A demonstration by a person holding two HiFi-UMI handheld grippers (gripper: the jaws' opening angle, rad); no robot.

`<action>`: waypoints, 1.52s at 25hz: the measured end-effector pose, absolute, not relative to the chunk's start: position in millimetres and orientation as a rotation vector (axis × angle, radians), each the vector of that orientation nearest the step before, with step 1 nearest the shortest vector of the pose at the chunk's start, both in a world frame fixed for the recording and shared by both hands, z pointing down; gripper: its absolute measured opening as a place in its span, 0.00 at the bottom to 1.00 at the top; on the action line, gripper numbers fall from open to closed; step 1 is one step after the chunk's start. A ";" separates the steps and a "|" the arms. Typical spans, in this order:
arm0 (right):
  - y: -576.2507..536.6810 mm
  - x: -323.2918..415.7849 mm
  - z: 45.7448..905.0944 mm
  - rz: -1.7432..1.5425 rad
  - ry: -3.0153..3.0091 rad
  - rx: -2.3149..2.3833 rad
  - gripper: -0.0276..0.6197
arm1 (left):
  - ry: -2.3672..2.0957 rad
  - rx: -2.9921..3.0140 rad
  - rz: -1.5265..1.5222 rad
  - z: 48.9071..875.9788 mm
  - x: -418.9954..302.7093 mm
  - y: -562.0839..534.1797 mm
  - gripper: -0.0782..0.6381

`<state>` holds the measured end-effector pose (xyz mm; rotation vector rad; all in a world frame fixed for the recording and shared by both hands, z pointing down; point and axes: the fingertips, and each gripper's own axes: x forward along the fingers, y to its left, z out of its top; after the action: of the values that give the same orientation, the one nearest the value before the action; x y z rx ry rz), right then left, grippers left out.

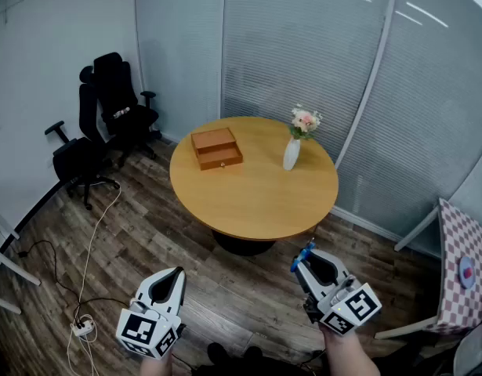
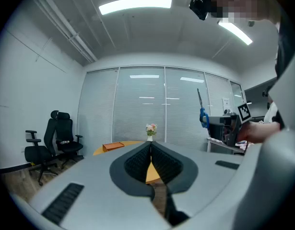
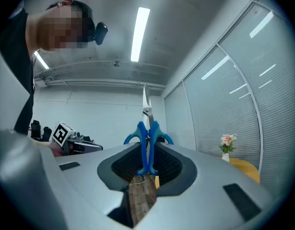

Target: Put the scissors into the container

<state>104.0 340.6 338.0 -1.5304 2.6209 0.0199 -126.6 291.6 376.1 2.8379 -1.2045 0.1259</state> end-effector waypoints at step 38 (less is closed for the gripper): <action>225.1 56.5 373.0 -0.194 2.556 -1.469 0.19 | -1.184 2.750 0.172 420.6 -197.4 195.1 0.13</action>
<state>56.5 225.1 373.0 -1.4694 2.5561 -0.1936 -197.4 195.1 420.6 2.7505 -1.1839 0.1724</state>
